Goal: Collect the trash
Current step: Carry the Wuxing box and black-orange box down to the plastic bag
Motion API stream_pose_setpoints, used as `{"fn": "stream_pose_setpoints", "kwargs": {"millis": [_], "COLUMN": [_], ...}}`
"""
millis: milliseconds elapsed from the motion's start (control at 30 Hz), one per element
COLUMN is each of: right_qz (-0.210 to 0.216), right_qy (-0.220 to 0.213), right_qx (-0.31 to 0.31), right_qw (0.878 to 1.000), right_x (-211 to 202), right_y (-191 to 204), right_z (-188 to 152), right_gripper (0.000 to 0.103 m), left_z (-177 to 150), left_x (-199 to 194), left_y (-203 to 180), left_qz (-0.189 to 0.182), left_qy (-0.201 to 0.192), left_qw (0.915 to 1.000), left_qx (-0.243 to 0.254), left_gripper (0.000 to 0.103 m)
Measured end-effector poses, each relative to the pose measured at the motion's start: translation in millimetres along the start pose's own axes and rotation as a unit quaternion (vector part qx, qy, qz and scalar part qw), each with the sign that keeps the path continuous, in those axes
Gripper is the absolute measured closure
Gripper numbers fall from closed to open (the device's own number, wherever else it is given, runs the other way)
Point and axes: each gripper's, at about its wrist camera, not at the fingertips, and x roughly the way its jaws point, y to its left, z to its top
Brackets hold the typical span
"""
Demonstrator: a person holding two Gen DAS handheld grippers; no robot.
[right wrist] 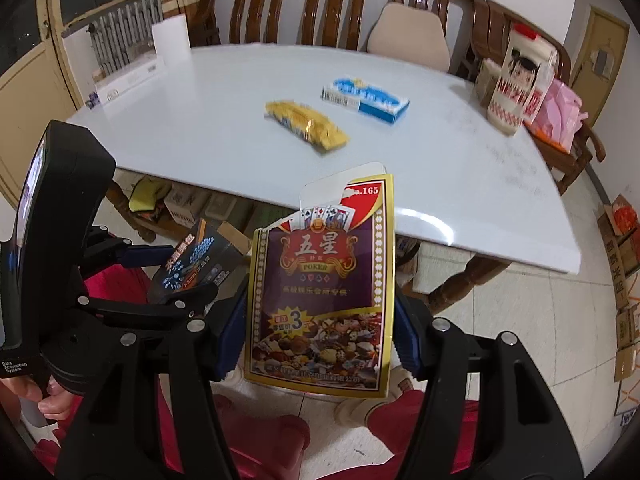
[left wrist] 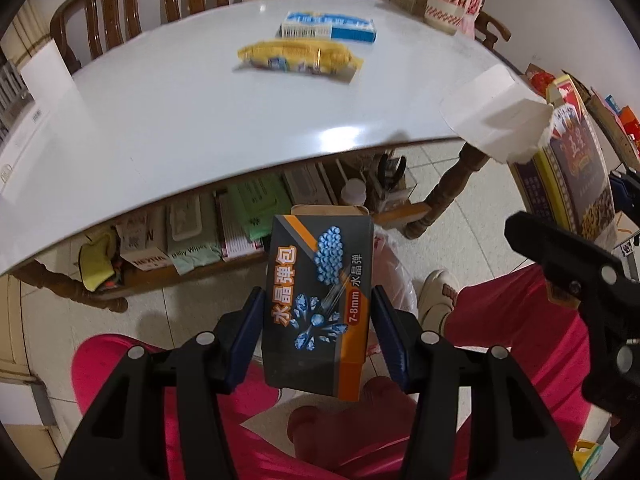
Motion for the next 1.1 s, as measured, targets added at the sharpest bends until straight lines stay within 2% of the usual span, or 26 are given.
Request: {"fn": "stream_pose_setpoints", "kwargs": {"millis": [467, 1100], "right_qz": [0.014, 0.022], "right_qy": [0.067, 0.143], "right_qx": [0.015, 0.045], "right_qw": [0.998, 0.988], "right_x": [72.3, 160.5], "right_y": [0.3, -9.8], "right_z": [-26.6, -42.0], "right_gripper": [0.042, 0.042], "left_z": [-16.9, -24.7], "left_x": [77.4, 162.9], "left_y": [6.4, 16.2], "left_qz": [-0.012, -0.012], "left_qy": [0.078, 0.163], "left_qw": [0.9967, 0.9859], "left_qx": [-0.021, -0.038], "left_gripper": [0.050, 0.050]}}
